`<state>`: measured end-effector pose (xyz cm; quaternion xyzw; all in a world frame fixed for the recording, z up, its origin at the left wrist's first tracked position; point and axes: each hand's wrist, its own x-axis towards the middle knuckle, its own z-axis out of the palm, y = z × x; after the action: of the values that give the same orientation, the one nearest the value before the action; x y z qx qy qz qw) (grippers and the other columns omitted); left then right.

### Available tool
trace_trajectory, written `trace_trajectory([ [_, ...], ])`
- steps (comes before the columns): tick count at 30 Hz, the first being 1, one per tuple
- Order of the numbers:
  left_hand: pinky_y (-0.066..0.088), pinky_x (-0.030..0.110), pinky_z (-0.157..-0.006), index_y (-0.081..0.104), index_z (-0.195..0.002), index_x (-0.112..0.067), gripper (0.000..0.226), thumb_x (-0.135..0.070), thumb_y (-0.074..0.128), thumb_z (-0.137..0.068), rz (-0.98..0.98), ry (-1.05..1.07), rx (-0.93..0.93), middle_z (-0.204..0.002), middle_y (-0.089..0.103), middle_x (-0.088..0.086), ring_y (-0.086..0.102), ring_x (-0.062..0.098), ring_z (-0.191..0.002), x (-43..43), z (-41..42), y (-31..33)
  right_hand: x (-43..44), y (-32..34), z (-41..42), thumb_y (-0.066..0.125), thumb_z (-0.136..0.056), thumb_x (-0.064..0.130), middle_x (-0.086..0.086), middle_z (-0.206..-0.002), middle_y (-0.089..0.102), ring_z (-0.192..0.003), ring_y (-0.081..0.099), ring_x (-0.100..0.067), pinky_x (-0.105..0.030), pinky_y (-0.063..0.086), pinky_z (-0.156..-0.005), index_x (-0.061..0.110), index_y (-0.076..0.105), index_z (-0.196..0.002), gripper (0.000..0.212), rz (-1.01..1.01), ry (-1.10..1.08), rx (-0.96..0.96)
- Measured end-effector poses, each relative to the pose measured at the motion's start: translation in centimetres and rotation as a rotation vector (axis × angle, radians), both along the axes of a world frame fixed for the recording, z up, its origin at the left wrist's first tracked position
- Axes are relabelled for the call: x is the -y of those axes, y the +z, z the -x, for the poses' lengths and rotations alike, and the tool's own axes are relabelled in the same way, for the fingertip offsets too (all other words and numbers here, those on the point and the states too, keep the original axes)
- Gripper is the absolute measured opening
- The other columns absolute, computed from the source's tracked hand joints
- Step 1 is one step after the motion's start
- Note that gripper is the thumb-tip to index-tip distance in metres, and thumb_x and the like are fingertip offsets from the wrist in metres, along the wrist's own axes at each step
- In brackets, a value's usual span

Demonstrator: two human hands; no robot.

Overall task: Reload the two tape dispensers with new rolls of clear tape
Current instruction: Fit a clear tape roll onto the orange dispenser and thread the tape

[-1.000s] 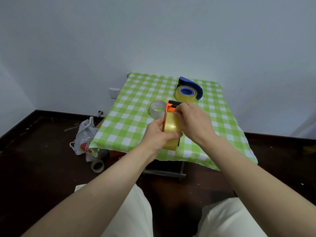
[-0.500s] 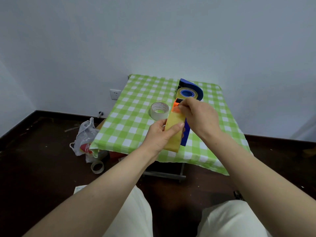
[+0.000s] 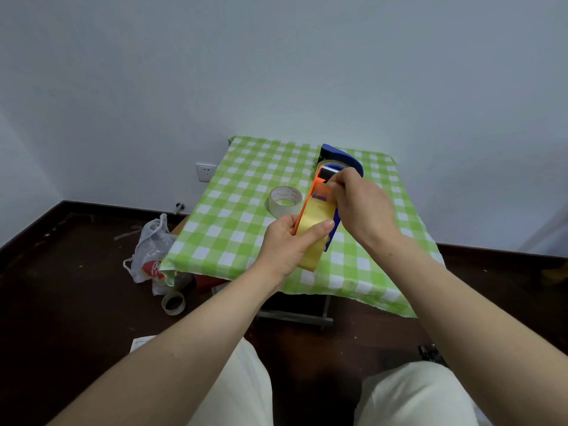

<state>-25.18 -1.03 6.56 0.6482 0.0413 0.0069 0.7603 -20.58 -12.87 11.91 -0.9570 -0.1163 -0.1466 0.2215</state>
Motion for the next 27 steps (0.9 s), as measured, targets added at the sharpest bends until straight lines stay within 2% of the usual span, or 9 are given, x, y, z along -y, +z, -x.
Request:
trace_trajectory([
  [4,0.056,0.026,-0.061,0.066,-0.085,-0.007,0.026,-0.029,0.076,-0.077,-0.056,0.015,-0.003,-0.074,0.071,0.007,0.067,0.015,-0.064,0.0,-0.5,0.2,0.0,0.1,0.3,0.034,-0.100,0.030,0.000,-0.100,0.067,-0.093,0.059,-0.027,-0.034,0.037,-0.069,0.020,0.052,-0.110,0.023,-0.003,-0.028,0.024],
  [8,0.052,0.033,-0.057,0.064,-0.089,0.006,0.048,-0.039,0.076,-0.075,-0.010,0.064,-0.034,-0.065,0.067,0.015,0.064,0.024,-0.053,-0.2,-0.5,-0.2,-0.3,0.2,0.5,0.037,-0.099,0.029,0.002,-0.091,0.064,-0.081,0.054,-0.020,-0.032,0.039,-0.071,0.017,0.054,-0.106,0.022,-0.182,-0.003,0.042],
  [11,0.050,0.028,-0.051,0.063,-0.078,-0.003,0.035,-0.037,0.072,-0.079,0.032,0.070,-0.049,-0.063,0.067,0.015,0.064,0.022,-0.048,-0.1,-0.1,-0.5,-0.1,0.1,-0.4,0.045,-0.096,0.022,-0.001,-0.089,0.068,-0.081,0.064,-0.020,-0.037,0.051,-0.074,0.015,0.057,-0.096,0.015,-0.311,0.067,-0.012],
  [15,0.054,0.023,-0.049,0.064,-0.082,0.001,0.035,-0.034,0.066,-0.084,0.037,0.006,-0.041,-0.057,0.068,0.005,0.063,0.014,-0.044,-0.2,0.2,-0.2,0.5,0.7,-1.0,0.051,-0.093,0.007,-0.007,-0.074,0.066,-0.053,0.065,-0.005,-0.017,0.050,-0.049,0.007,0.059,-0.086,0.011,-0.671,0.121,-0.245],
  [18,0.052,0.022,-0.048,0.064,-0.087,0.000,0.021,-0.021,0.066,-0.086,0.044,-0.030,-0.018,-0.063,0.068,0.006,0.060,0.011,-0.044,-0.1,0.1,-0.1,1.2,1.5,-1.2,0.052,-0.089,-0.004,-0.009,-0.067,0.066,-0.052,0.067,-0.012,-0.025,0.058,-0.053,0.003,0.060,-0.092,0.011,-0.842,0.115,-0.391],
  [20,0.052,0.022,-0.049,0.062,-0.092,0.002,0.013,-0.009,0.062,-0.086,0.044,-0.058,-0.016,-0.068,0.067,0.008,0.059,0.011,-0.044,0.0,0.0,-0.1,1.7,1.9,-1.5,0.050,-0.084,-0.009,-0.007,-0.060,0.067,-0.056,0.069,-0.017,-0.033,0.061,-0.064,0.000,0.063,-0.094,0.018,-0.855,0.094,-0.439],
  [23,0.053,0.026,-0.056,0.060,-0.102,0.006,0.033,-0.011,0.061,-0.075,0.053,-0.083,-0.013,-0.068,0.069,0.007,0.061,0.014,-0.049,0.2,-0.3,-0.3,2.1,2.5,-1.8,0.061,-0.080,-0.003,-0.005,-0.059,0.068,-0.061,0.069,-0.020,-0.037,0.061,-0.072,-0.001,0.068,-0.092,0.014,-0.777,0.129,-0.463],
  [25,0.053,0.030,-0.060,0.059,-0.105,0.007,0.042,-0.016,0.062,-0.069,0.080,-0.090,-0.013,-0.068,0.070,0.006,0.063,0.018,-0.053,0.2,-0.4,-0.4,2.1,2.7,-1.6,0.070,-0.078,0.003,-0.005,-0.058,0.067,-0.057,0.066,-0.017,-0.035,0.061,-0.070,0.000,0.070,-0.085,0.007,-0.735,0.180,-0.444],
  [27,0.053,0.032,-0.062,0.060,-0.105,0.005,0.035,-0.013,0.066,-0.075,0.095,-0.095,-0.001,-0.068,0.070,0.007,0.063,0.020,-0.055,0.2,-0.4,-0.5,2.2,2.8,-1.6,0.072,-0.078,0.007,-0.009,-0.063,0.067,-0.054,0.065,-0.014,-0.031,0.060,-0.063,-0.001,0.069,-0.079,0.008,-0.687,0.179,-0.375],
])
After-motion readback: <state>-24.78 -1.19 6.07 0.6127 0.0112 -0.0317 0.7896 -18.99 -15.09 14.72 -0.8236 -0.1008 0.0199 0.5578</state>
